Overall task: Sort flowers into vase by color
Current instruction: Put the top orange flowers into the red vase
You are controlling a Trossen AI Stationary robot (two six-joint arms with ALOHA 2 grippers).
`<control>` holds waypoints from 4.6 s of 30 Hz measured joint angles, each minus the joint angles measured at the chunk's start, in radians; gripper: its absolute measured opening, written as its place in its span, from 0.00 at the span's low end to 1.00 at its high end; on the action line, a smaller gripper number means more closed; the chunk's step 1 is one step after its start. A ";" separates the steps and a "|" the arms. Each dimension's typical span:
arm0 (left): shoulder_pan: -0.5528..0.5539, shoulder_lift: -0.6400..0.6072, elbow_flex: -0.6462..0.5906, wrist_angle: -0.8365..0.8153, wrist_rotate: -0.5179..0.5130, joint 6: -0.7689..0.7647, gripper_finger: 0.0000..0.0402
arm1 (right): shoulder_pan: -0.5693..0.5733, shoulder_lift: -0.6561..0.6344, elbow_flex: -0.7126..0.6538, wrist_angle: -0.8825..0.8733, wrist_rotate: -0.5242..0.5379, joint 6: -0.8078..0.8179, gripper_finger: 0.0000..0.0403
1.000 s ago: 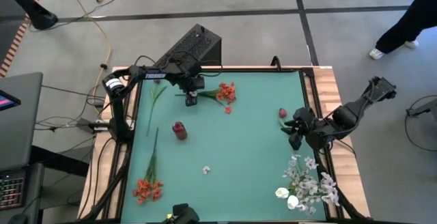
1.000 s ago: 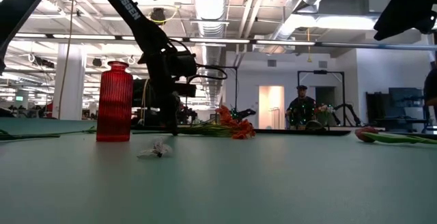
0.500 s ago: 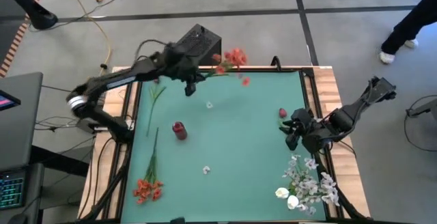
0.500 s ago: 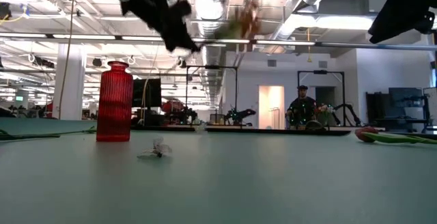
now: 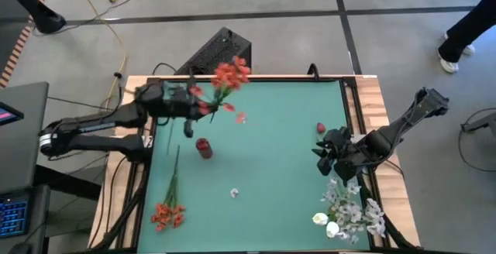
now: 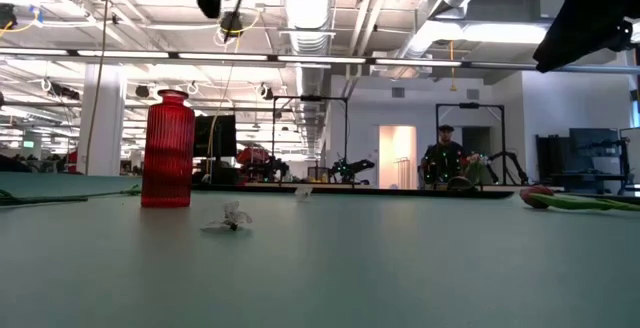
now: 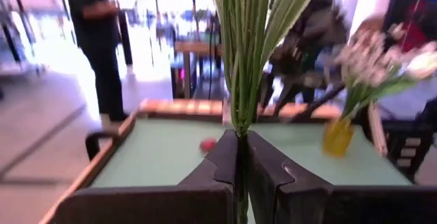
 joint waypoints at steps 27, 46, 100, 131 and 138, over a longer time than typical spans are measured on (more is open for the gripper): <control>-0.179 -0.265 -0.335 0.093 -0.032 0.015 0.00 | 0.000 -0.002 0.000 0.079 -0.002 0.000 0.41; -0.185 -0.264 -0.335 -0.010 -0.093 0.096 0.00 | 0.001 -0.002 0.000 0.092 -0.003 0.000 0.41; -0.184 -0.484 -0.521 -0.119 -0.180 -0.136 0.41 | 0.001 -0.003 0.000 0.095 -0.035 -0.008 0.41; -0.600 -0.119 -0.017 -0.579 -0.344 -0.206 0.35 | -0.001 -0.003 0.000 0.146 -0.007 -0.011 0.41; -0.802 0.064 0.096 -0.574 -0.547 -0.231 0.28 | -0.001 -0.003 0.000 0.146 -0.005 -0.032 0.41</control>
